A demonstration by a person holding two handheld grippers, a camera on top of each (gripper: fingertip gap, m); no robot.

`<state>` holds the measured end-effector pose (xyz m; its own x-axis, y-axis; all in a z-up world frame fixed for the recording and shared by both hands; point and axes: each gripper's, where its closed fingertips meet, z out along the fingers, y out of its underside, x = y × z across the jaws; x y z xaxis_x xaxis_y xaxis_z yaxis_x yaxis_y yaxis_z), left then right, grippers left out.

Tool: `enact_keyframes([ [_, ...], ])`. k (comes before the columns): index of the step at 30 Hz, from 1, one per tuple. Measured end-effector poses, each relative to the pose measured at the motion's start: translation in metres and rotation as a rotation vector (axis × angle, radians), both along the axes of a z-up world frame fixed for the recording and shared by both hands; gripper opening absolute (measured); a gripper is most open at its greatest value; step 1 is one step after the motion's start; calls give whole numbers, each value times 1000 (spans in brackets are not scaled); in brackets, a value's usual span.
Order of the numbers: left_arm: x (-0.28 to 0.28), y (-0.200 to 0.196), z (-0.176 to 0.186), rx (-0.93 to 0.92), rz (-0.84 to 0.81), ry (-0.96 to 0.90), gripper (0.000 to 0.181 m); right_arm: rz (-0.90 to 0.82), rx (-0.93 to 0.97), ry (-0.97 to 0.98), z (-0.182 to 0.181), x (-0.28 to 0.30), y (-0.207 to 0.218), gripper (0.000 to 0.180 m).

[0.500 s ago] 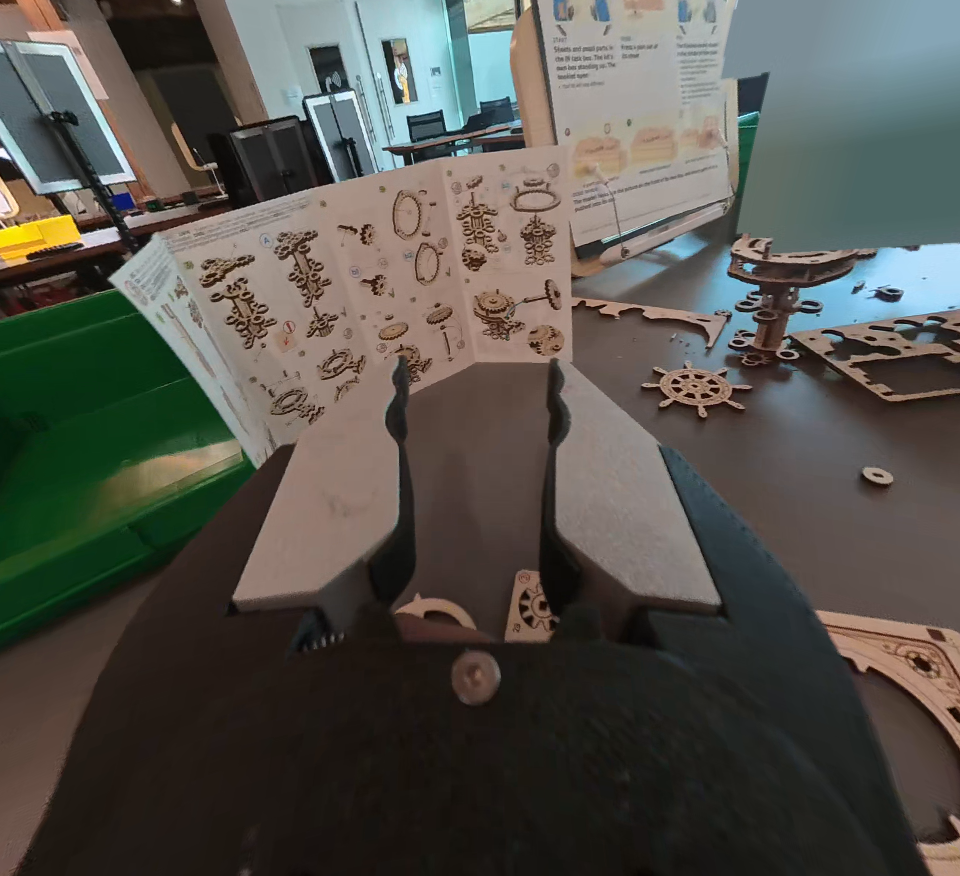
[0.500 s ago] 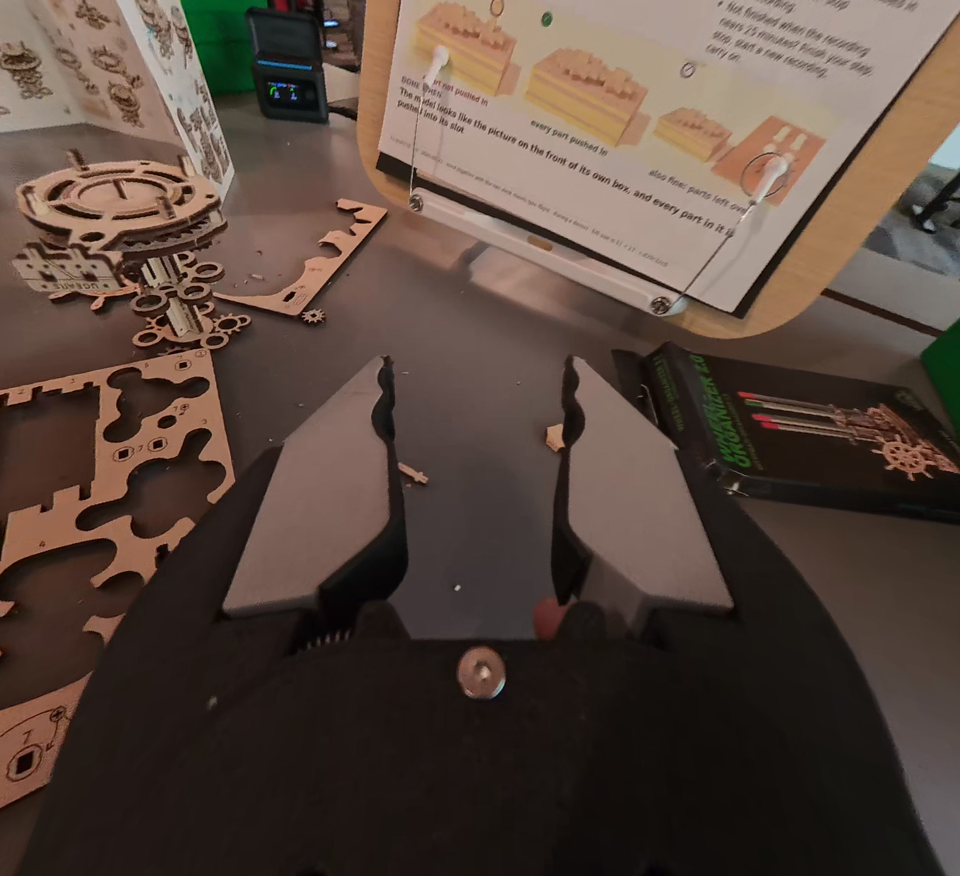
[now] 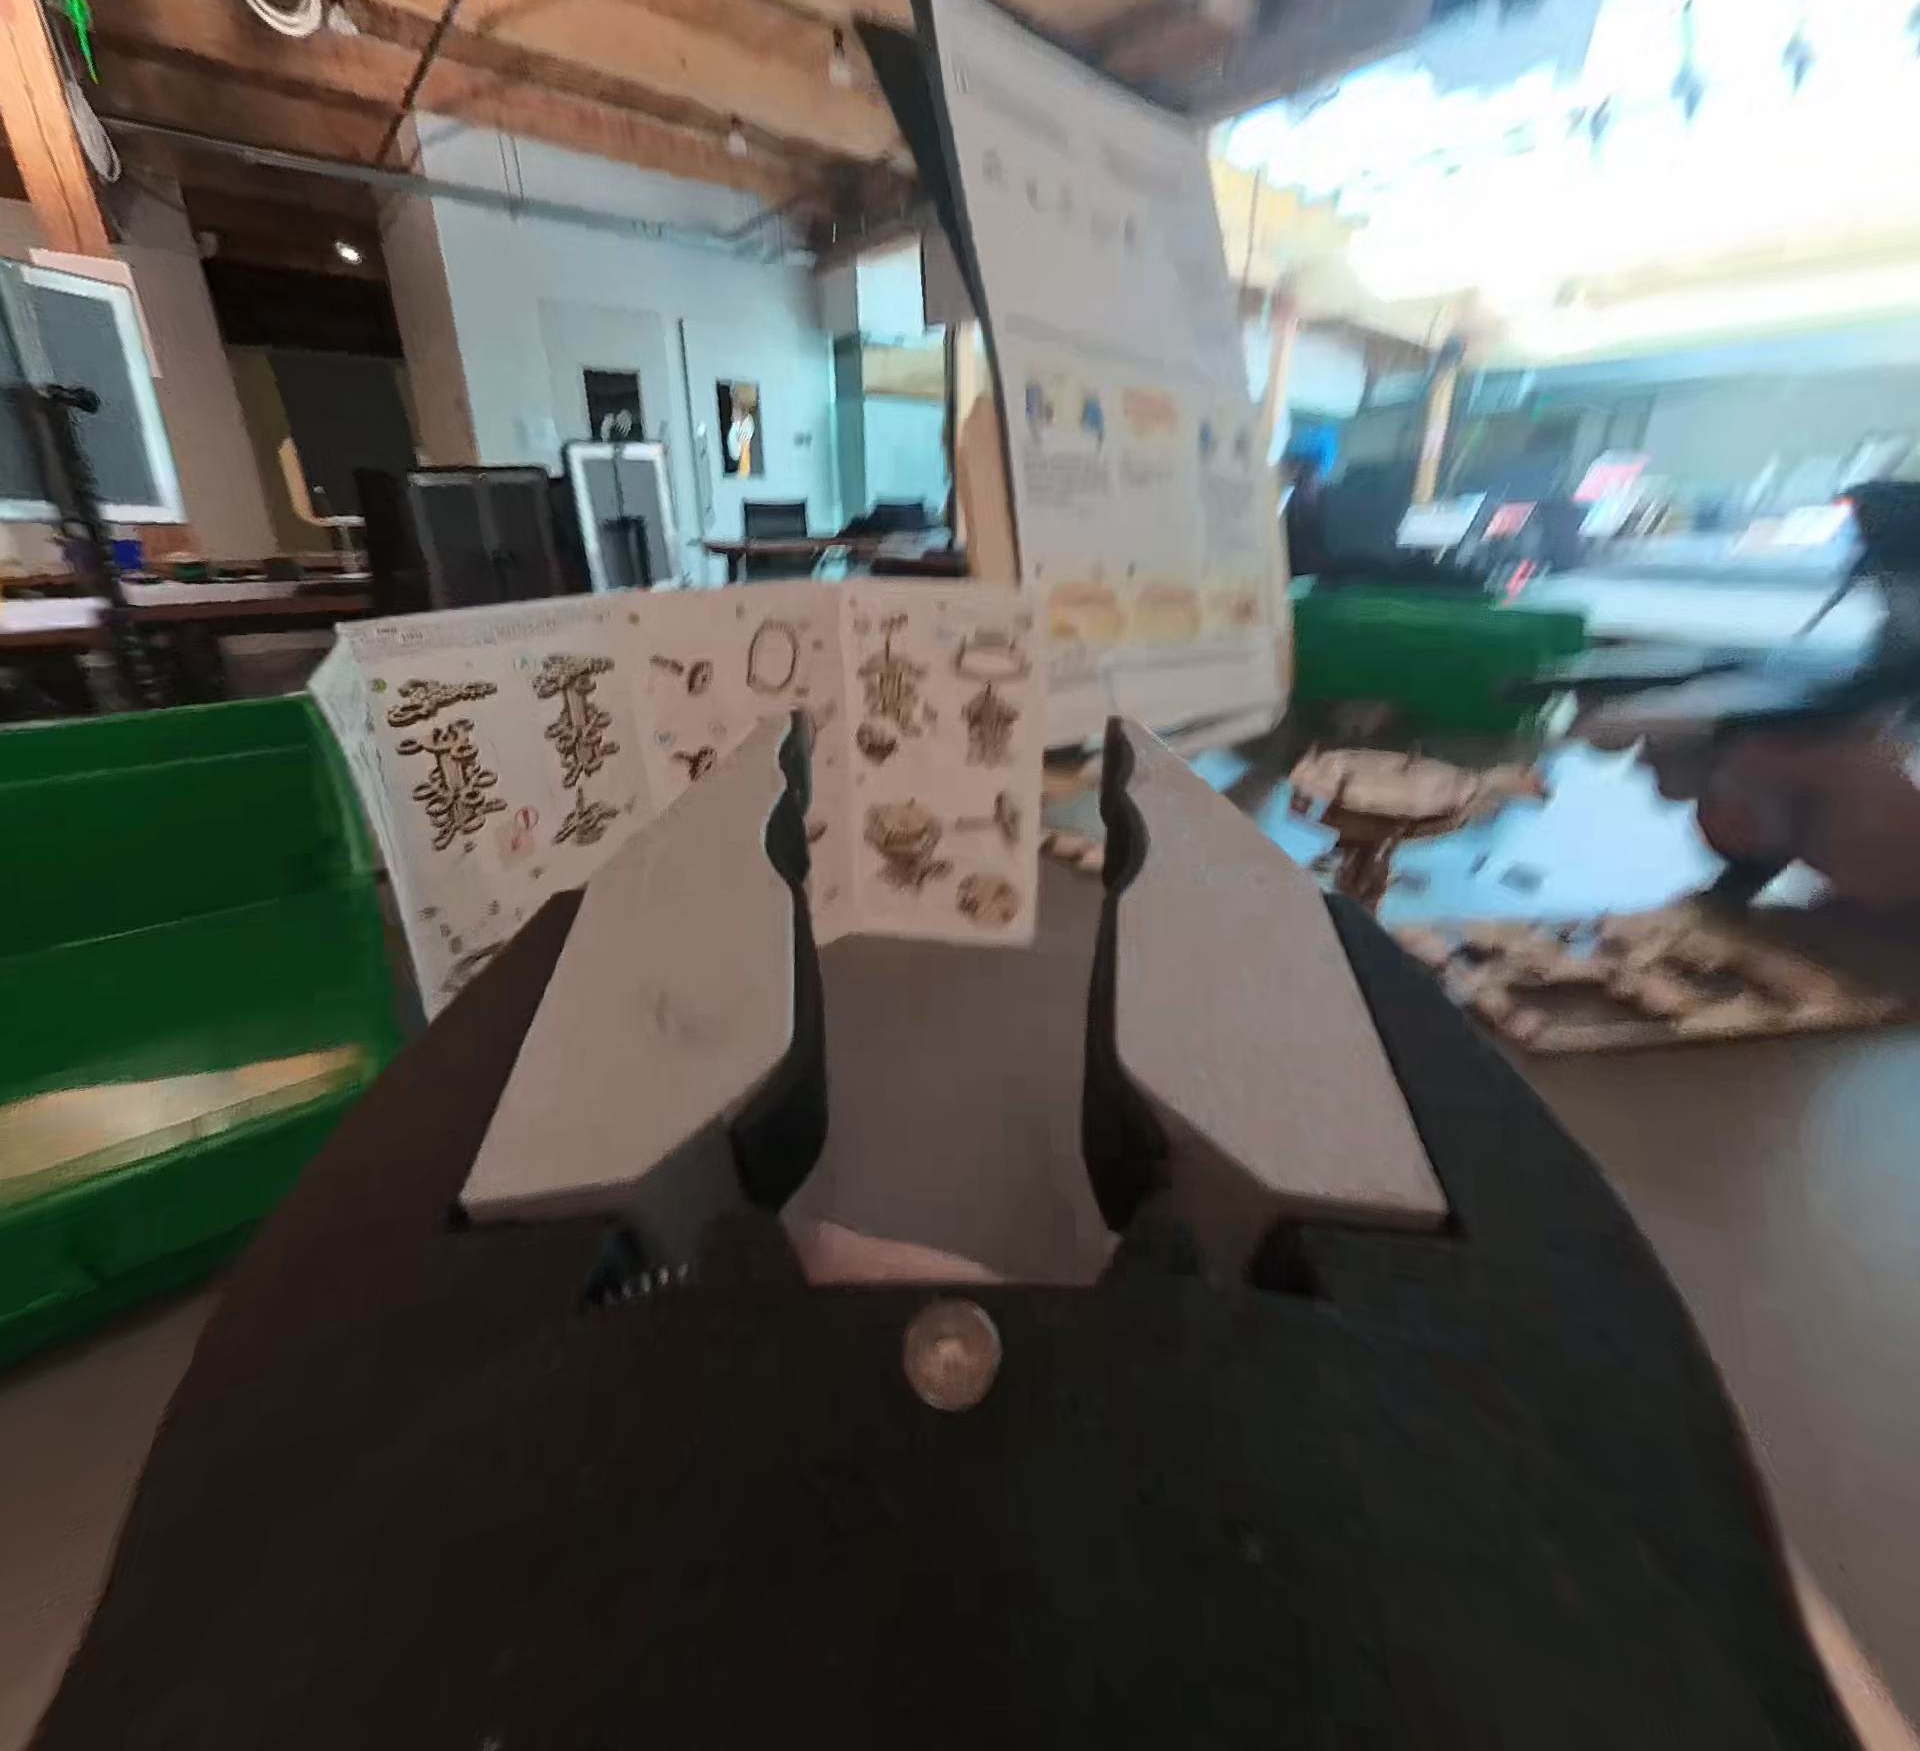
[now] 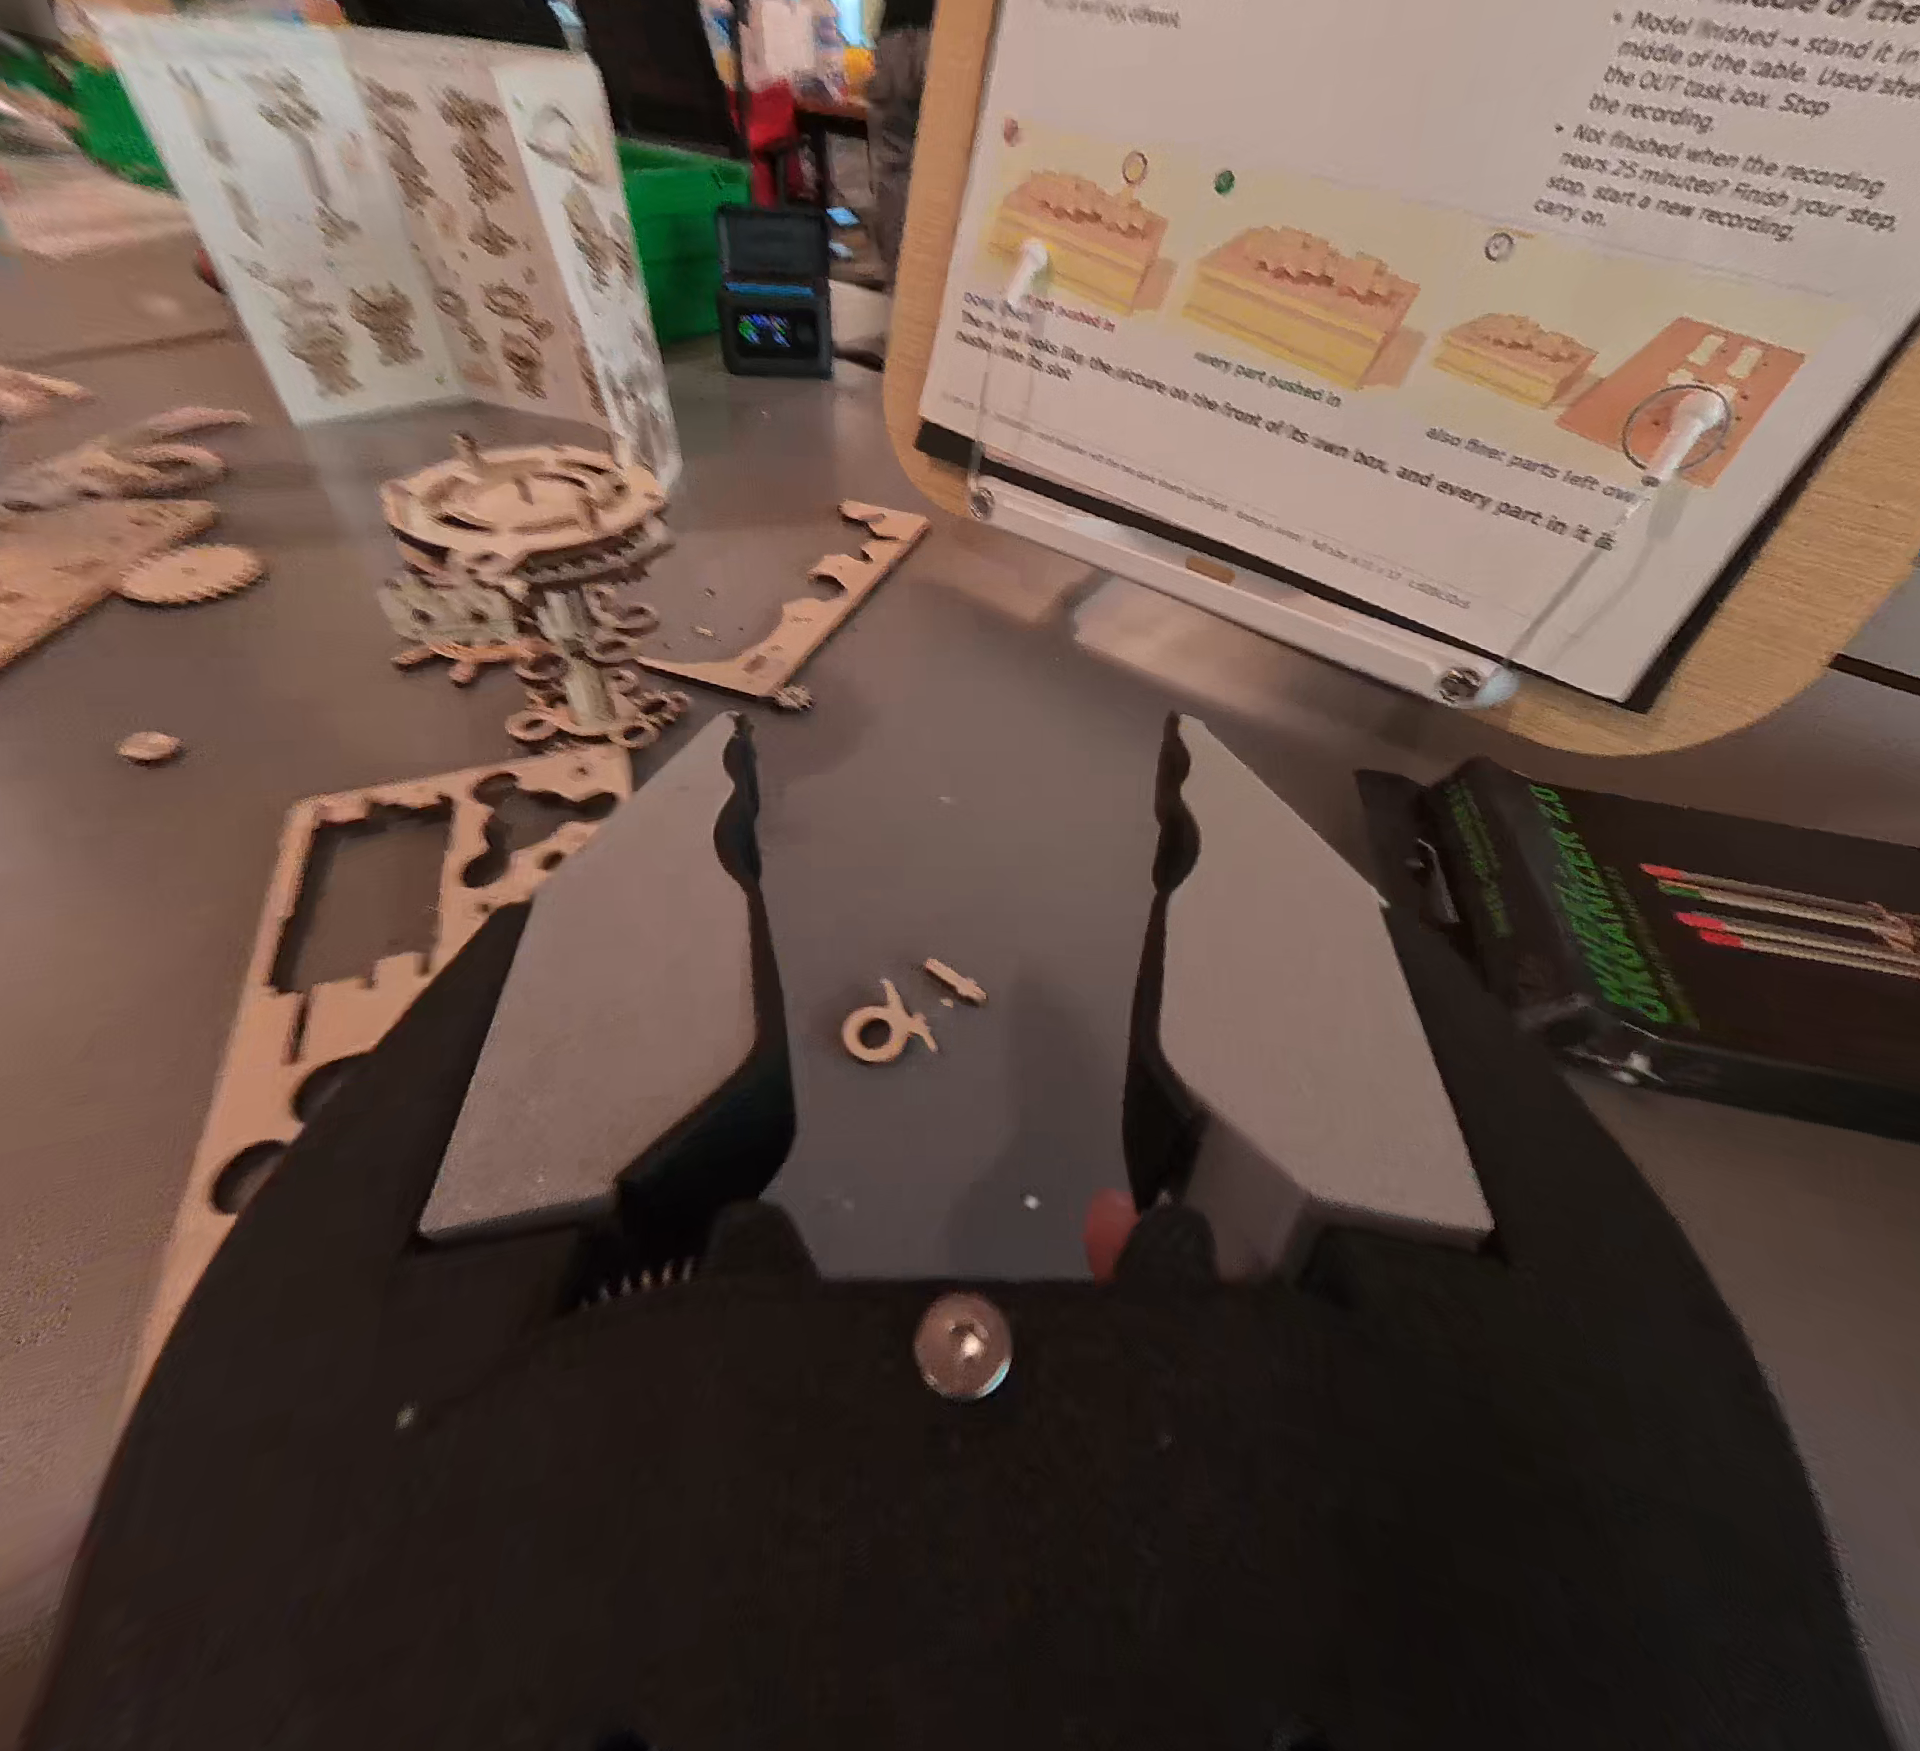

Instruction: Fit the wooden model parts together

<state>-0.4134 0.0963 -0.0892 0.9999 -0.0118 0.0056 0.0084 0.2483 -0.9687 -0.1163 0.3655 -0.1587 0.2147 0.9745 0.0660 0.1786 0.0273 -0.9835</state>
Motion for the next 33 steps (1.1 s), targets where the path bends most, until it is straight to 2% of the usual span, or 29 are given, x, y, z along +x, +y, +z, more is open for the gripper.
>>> enact_keyframes([
  [2,-2,-13,28,143,-135,-200,52,78,-58,71,8,0,-9,72],
  [3,0,-19,42,203,-219,-278,45,106,-92,84,9,1,-11,72],
  [5,13,-12,47,150,-316,-263,17,120,-133,88,8,1,-10,73],
  [6,19,2,36,32,-285,-184,17,116,-137,88,7,1,-9,73],
  [8,15,29,6,-221,-124,26,36,114,-140,86,7,0,-8,71],
  [9,11,39,-6,-317,-68,109,37,115,-143,86,7,0,-8,70],
  [12,27,58,-26,-463,-186,195,41,121,-158,89,7,0,-8,70],
  [17,32,81,-42,-448,-235,285,38,126,-133,80,6,0,-11,70],
  [20,24,83,-48,-376,-202,214,29,133,-114,45,2,-4,-14,69],
  [21,28,81,-50,-402,-223,192,33,137,-108,31,0,-5,-15,69],
  [24,23,79,-54,-381,-188,212,28,150,-76,-3,-4,-8,-19,67],
  [27,21,80,-63,-435,-224,171,36,143,-25,-33,-7,-11,-20,69],
  [30,22,80,-57,-405,-252,97,32,140,11,-45,-7,-11,-22,70],
  [33,20,80,-56,-404,-240,98,32,142,27,-37,-6,-10,-24,72],
])
